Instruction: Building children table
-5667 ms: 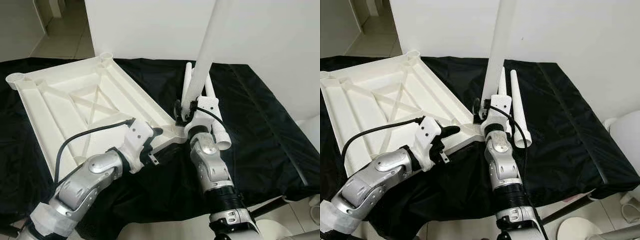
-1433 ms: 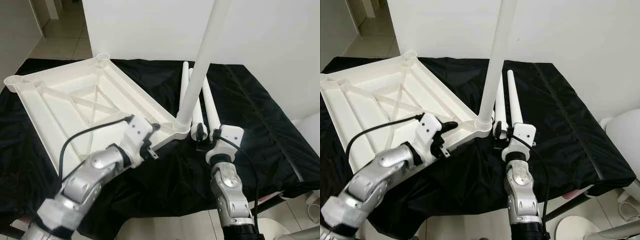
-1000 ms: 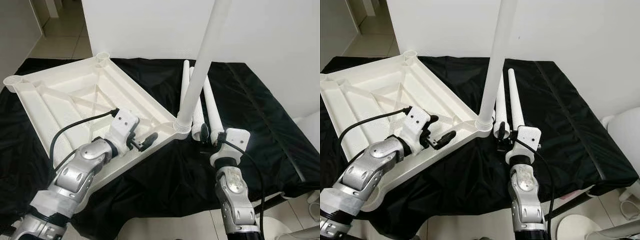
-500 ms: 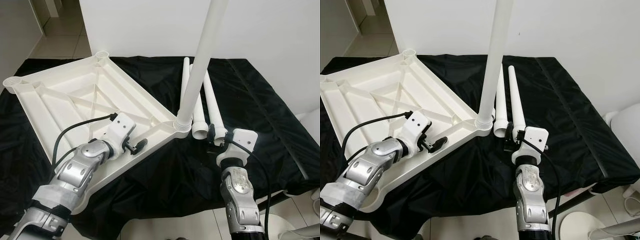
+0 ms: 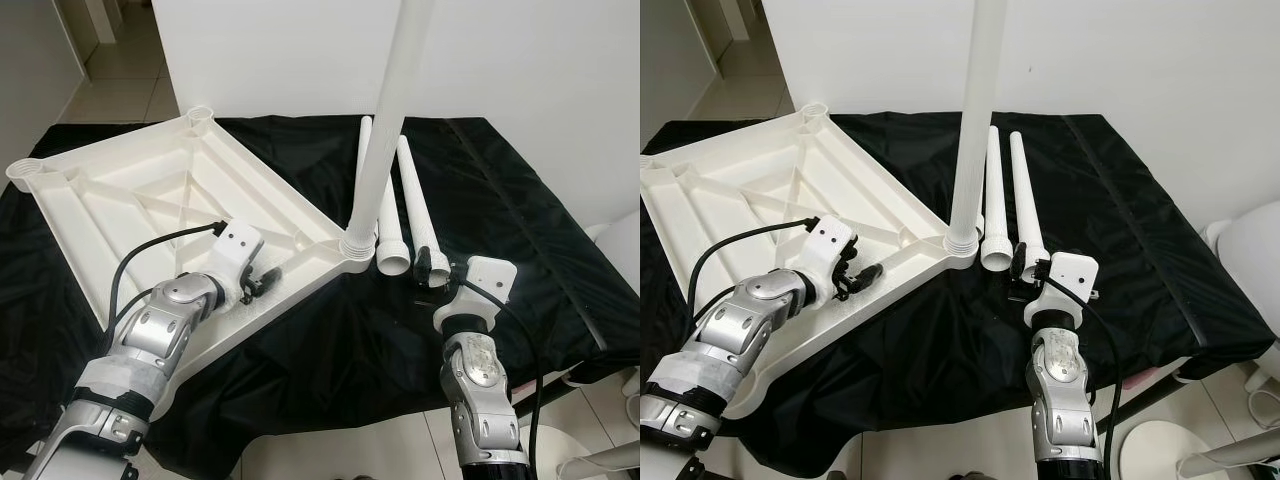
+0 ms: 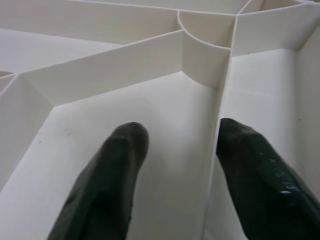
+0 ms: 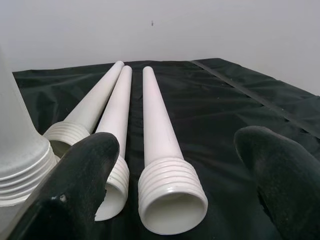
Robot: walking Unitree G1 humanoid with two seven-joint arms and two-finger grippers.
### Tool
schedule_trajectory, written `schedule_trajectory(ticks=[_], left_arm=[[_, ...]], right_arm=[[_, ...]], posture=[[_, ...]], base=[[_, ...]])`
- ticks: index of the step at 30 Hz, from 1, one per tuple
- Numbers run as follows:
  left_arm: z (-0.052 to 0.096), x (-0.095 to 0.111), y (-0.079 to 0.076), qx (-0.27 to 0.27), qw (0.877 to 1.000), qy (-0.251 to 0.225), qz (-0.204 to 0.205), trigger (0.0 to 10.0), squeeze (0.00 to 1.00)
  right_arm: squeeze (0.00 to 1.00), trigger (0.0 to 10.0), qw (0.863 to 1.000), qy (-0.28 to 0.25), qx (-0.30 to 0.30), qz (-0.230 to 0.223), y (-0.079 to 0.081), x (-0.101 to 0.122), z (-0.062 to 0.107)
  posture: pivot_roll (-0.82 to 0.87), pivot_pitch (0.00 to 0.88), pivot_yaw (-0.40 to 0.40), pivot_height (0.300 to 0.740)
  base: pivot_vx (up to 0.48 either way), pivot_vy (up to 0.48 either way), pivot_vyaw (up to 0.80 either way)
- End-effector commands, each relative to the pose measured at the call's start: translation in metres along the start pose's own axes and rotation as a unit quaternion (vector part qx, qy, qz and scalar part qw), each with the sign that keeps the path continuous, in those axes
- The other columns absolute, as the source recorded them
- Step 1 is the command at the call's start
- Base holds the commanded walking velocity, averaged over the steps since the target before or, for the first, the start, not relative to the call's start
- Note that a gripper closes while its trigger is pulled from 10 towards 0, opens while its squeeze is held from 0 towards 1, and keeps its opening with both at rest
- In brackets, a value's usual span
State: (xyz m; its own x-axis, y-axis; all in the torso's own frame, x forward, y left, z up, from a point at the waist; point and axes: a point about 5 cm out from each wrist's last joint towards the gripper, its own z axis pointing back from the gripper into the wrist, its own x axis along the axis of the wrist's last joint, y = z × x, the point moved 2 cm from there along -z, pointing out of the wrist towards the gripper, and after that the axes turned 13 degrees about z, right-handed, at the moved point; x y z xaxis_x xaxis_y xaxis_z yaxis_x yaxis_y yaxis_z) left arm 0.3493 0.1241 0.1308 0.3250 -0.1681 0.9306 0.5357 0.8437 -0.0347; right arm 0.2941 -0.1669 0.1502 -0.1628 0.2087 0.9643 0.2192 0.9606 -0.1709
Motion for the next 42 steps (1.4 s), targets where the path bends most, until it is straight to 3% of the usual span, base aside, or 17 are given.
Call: schedule_trajectory(ticks=[1, 8, 9, 12, 16, 17, 21, 22, 23, 24, 34, 42], left_arm=[[0.007, -0.017, 0.031, 0.136, 0.99, 0.023, 0.01, 0.0, 0.0], [0.008, -0.02, 0.033, 0.141, 0.989, 0.04, -0.002, 0.0, 0.0], [0.007, -0.019, 0.03, 0.131, 0.99, 0.044, -0.014, 10.0, 0.0], [0.005, -0.018, 0.026, 0.115, 0.992, 0.049, -0.032, 10.0, 0.0], [0.005, -0.015, 0.023, 0.098, 0.994, 0.039, -0.004, 10.0, 0.0], [0.005, -0.013, 0.023, 0.095, 0.995, 0.037, -0.001, 10.0, 1.0], [0.005, -0.009, 0.024, 0.103, 0.994, 0.036, -0.003, 10.0, 1.0], [0.005, -0.006, 0.026, 0.109, 0.993, 0.035, 0.0, 10.0, 0.78], [0.005, -0.006, 0.026, 0.109, 0.993, 0.035, 0.0, 10.0, 0.78], [0.004, -0.004, 0.027, 0.115, 0.993, 0.033, 0.0, 10.0, 0.0], [0.002, 0.005, 0.026, 0.12, 0.991, 0.035, 0.055, 10.0, 0.0], [0.006, 0.02, 0.016, 0.078, 0.993, 0.037, 0.079, 10.0, 0.0]], right_arm=[[0.0, 10.0, 1.0, 0.001, -0.002, 0.004, 0.0, 0.001, -0.001], [0.0, 10.0, 1.0, 0.002, 0.0, 0.007, 0.0, 0.0, -0.001], [0.0, 10.0, 1.0, 0.003, 0.001, 0.009, 0.0, -0.001, -0.001], [0.0, 10.0, 1.0, 0.004, 0.002, 0.01, 0.0, -0.001, -0.001], [0.0, 10.0, 1.0, 0.004, 0.001, 0.011, 0.0, -0.001, 0.0], [0.0, 10.0, 1.0, 0.004, 0.001, 0.011, 0.0, -0.001, 0.0], [0.0, 10.0, 1.0, 0.005, 0.002, 0.011, 0.001, -0.002, 0.0], [0.0, 10.0, 1.0, 0.005, 0.003, 0.011, 0.001, -0.002, 0.0], [0.0, 10.0, 1.0, 0.005, 0.003, 0.011, 0.001, -0.002, 0.0], [0.0, 10.0, 1.0, 0.004, 0.004, 0.009, 0.002, -0.001, 0.001], [0.0, 10.0, 0.999, -0.029, 0.03, -0.015, 0.01, 0.01, 0.003], [0.0, 10.0, 0.999, -0.027, 0.035, -0.012, 0.012, 0.008, 0.004]], posture=[[-0.01, 0.095, -0.017, 0.74], [-0.01, 0.098, -0.019, 0.74], [-0.01, 0.101, -0.019, 0.74], [-0.01, 0.101, -0.019, 0.74], [-0.01, 0.103, -0.017, 0.74], [-0.01, 0.104, -0.017, 0.74], [-0.01, 0.103, -0.015, 0.74], [-0.01, 0.103, -0.014, 0.74], [-0.01, 0.103, -0.014, 0.74], [-0.01, 0.101, -0.013, 0.74], [-0.01, 0.095, -0.014, 0.74], [0.0, 0.09, -0.015, 0.74]], base=[[0.0, 0.0, 0.0], [0.0, 0.0, 0.0], [0.0, 0.0, 0.0], [0.0, 0.0, 0.0], [0.0, 0.0, 0.0], [0.0, 0.0, 0.0], [0.0, 0.0, 0.0], [0.0, 0.0, 0.0], [0.0, 0.0, 0.0], [0.0, 0.0, 0.0], [0.0, 0.0, 0.0], [0.0, 0.0, 0.0]])
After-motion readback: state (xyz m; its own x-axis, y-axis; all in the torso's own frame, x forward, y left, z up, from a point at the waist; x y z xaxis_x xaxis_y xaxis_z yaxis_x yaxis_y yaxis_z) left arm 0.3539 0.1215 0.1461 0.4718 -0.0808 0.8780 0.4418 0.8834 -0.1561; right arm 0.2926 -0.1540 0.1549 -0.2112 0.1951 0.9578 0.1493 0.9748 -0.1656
